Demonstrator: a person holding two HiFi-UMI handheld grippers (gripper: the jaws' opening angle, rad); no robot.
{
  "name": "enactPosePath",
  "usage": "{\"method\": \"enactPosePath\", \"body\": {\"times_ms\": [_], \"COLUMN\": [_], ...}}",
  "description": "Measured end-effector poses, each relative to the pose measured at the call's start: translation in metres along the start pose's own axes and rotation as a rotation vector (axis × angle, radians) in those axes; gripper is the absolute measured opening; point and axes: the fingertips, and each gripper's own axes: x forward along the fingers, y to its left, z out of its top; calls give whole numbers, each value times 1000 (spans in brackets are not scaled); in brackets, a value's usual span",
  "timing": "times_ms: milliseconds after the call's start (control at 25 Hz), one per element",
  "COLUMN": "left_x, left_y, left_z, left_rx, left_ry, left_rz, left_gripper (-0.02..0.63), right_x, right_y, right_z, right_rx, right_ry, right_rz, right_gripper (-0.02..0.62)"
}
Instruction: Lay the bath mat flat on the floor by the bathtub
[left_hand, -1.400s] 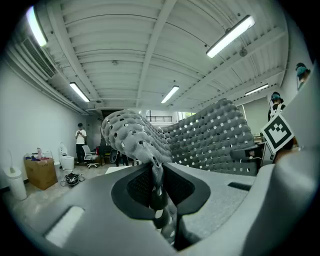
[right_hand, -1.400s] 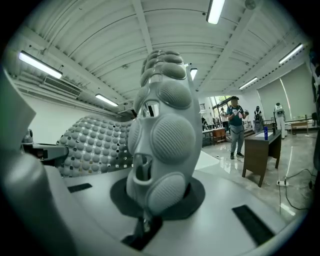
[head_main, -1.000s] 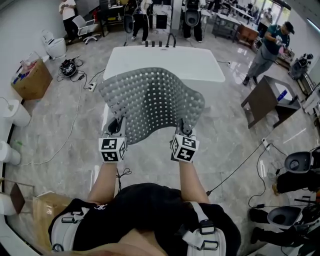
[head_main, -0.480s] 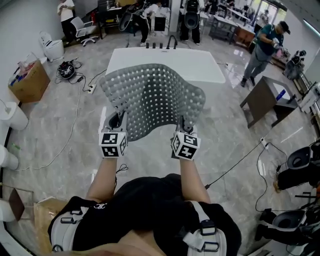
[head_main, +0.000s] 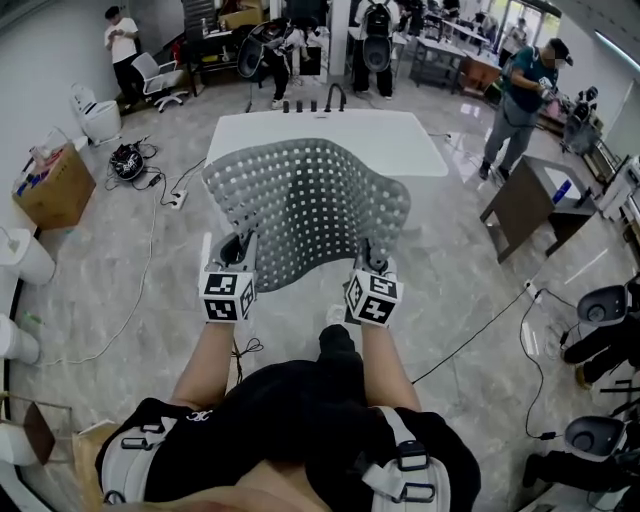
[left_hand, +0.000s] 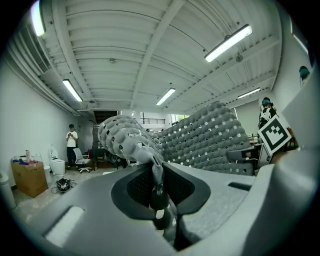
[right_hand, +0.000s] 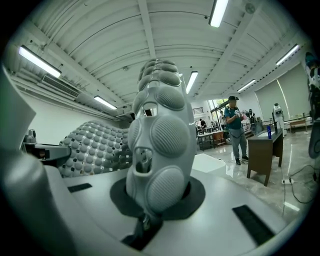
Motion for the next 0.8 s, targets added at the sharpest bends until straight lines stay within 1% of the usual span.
{"method": "enactPosePath", "body": {"times_ms": [200,400,640,800], "left_x": [57,136,240,306], "left_y": [4,22,34,41], "left_z": [-5,-2,1,12], "left_rx": [32,22,10,-1], "left_ry": [-4,10,46,56], "left_rz": [0,32,47,50], "left_gripper": [51,51,51,51], "right_x": [60,138,242,307], "right_y": [-22,-44,-79,-100], "right_z": [0,17,33,52], "right_rx": [39,41,37,13], "right_ry": [-16,-36,8,30], "right_rz": [11,44,70,96], "right_gripper": [21,21,21,21]}}
